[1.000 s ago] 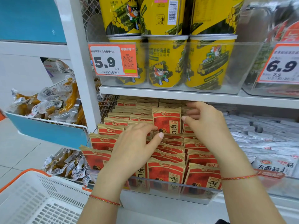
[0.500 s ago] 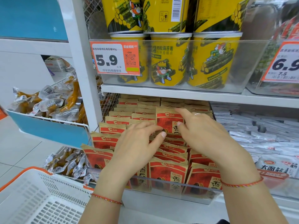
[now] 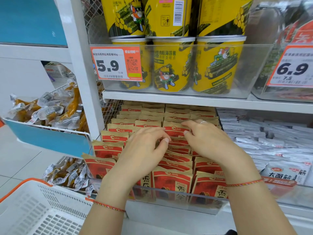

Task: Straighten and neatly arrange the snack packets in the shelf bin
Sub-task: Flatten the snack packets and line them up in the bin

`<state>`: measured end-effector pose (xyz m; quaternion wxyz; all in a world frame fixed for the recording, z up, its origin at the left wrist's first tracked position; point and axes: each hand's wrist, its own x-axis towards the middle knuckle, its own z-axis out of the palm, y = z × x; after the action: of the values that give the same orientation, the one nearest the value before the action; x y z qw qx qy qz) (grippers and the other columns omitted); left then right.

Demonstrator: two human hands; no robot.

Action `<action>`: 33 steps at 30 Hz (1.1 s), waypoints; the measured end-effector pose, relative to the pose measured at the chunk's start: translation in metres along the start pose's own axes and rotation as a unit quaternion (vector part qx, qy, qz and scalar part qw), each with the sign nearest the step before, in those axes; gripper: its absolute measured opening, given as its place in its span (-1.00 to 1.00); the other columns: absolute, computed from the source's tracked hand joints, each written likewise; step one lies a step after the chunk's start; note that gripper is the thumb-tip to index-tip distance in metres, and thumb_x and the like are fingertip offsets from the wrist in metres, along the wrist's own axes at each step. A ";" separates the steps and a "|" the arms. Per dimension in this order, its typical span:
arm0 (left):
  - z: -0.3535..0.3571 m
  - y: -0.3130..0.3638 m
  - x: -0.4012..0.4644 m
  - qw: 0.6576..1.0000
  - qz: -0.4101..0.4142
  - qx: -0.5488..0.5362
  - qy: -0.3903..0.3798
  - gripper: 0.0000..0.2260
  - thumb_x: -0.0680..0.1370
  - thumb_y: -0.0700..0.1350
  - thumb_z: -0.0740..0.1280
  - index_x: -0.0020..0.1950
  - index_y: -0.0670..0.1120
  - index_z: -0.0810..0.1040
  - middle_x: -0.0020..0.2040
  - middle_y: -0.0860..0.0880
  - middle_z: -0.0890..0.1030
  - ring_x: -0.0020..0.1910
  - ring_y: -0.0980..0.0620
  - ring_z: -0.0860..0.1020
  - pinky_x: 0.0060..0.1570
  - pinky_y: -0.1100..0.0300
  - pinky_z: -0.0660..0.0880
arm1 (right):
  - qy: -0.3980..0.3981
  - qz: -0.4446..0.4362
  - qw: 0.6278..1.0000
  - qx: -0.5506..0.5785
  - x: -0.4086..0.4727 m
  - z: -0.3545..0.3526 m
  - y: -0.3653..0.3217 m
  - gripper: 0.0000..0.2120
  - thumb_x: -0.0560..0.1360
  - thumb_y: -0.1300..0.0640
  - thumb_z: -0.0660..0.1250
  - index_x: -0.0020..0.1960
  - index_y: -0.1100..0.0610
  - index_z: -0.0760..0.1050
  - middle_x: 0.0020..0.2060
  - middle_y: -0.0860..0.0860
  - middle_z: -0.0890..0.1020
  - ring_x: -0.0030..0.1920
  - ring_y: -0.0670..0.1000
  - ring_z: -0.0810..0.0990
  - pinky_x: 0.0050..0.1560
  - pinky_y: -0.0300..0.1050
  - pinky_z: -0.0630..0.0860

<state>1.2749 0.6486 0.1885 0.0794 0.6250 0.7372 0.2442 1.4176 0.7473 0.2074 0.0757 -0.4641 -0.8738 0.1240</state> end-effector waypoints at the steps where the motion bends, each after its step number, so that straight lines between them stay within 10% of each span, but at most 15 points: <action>1: 0.001 0.000 0.003 1.000 0.003 0.010 -0.012 -0.73 0.66 0.04 0.12 0.22 0.11 0.58 0.35 0.19 0.47 0.40 0.14 0.31 0.43 0.06 0.19 | 0.002 -0.002 1.000 0.004 0.000 0.001 0.001 -0.60 0.63 0.00 0.01 0.47 -0.07 0.25 0.38 0.04 0.39 0.38 0.12 0.33 0.31 0.04 0.32; 8: 0.005 -0.006 0.010 1.000 0.027 0.005 -0.008 -0.71 0.68 -0.03 0.09 0.18 0.03 0.61 0.09 0.28 0.46 0.25 0.18 0.32 0.37 0.10 0.22 | -0.007 -0.017 0.998 0.053 0.002 0.002 0.008 -0.58 0.64 -0.09 0.00 0.46 -0.07 0.30 0.42 0.01 0.38 0.42 0.07 0.31 0.35 -0.03 0.29; 17: -0.027 0.004 -0.005 0.946 0.084 -0.255 0.184 -0.79 0.64 -0.13 0.24 0.04 0.09 0.66 0.05 0.28 0.55 0.14 0.28 0.49 0.00 0.47 0.40 | 0.026 -0.090 0.934 0.345 -0.018 -0.023 0.010 -0.50 0.45 -0.38 0.09 0.24 -0.17 0.51 0.17 -0.24 0.59 0.22 -0.21 0.50 0.28 -0.11 0.37; 21: -0.032 0.010 -0.010 0.918 0.107 -0.311 0.223 -0.79 0.62 -0.17 0.28 0.01 0.11 0.65 0.02 0.26 0.58 0.13 0.26 0.53 -0.02 0.43 0.46 | 0.064 -0.106 0.931 0.343 -0.010 -0.016 0.008 -0.70 0.39 -0.13 0.43 0.10 -0.15 0.53 0.03 -0.20 0.64 0.10 -0.19 0.58 0.20 0.01 0.50; 33: -0.038 0.001 -0.016 0.870 0.081 -0.410 0.261 -0.77 0.53 -0.13 0.32 0.14 0.09 0.62 0.27 0.09 0.58 0.21 0.11 0.57 0.24 0.06 0.50 | 0.224 -0.114 0.916 0.314 -0.010 -0.011 -0.007 -0.79 0.46 0.10 0.45 0.03 -0.03 0.48 -0.12 -0.19 0.62 -0.07 -0.17 0.56 0.03 -0.08 0.51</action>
<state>1.2627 0.6235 0.2193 0.1134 0.5074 0.5111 0.6844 1.4203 0.7367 0.2195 0.4245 -0.3294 -0.7972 0.2753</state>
